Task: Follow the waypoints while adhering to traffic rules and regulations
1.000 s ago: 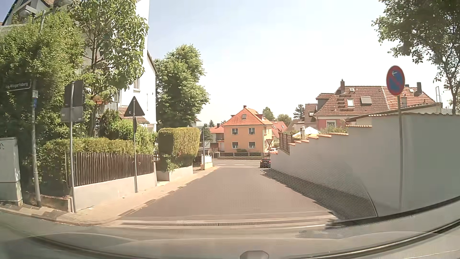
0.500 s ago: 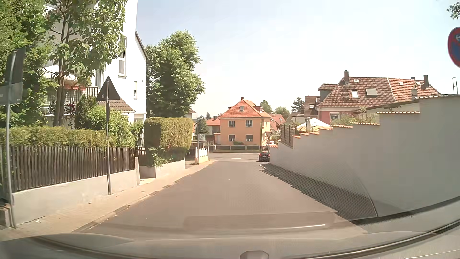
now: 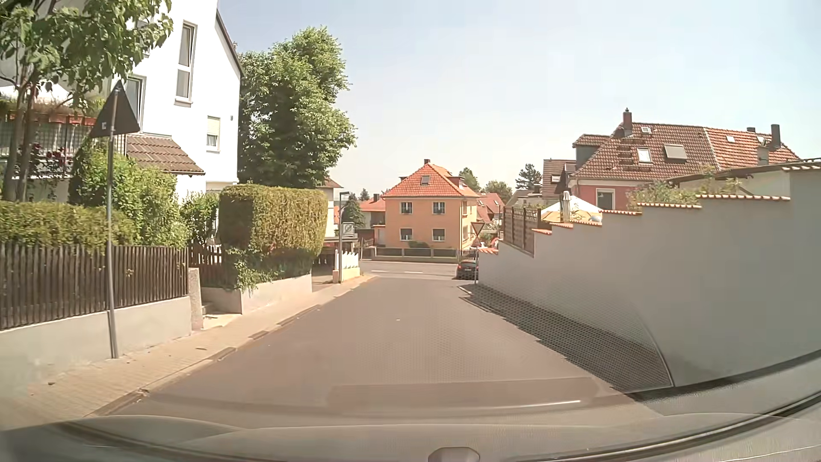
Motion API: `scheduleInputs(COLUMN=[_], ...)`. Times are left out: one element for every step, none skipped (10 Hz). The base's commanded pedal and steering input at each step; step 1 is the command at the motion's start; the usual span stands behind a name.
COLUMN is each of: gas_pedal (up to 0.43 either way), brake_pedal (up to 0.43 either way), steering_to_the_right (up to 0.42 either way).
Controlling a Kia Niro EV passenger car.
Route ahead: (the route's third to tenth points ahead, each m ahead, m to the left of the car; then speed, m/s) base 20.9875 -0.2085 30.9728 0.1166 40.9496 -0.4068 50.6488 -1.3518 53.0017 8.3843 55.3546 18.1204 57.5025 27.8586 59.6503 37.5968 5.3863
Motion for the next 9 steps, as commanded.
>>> scheduleInputs(gas_pedal=[0.020,0.020,0.000,0.000,0.000,0.000,0.000,0.000,0.000], brake_pedal=[0.000,0.000,0.000,0.000,0.000,0.000,0.000,0.000,0.000], steering_to_the_right=[0.018,0.015,0.012,0.011,0.007,0.004,0.000,-0.001,-0.004])
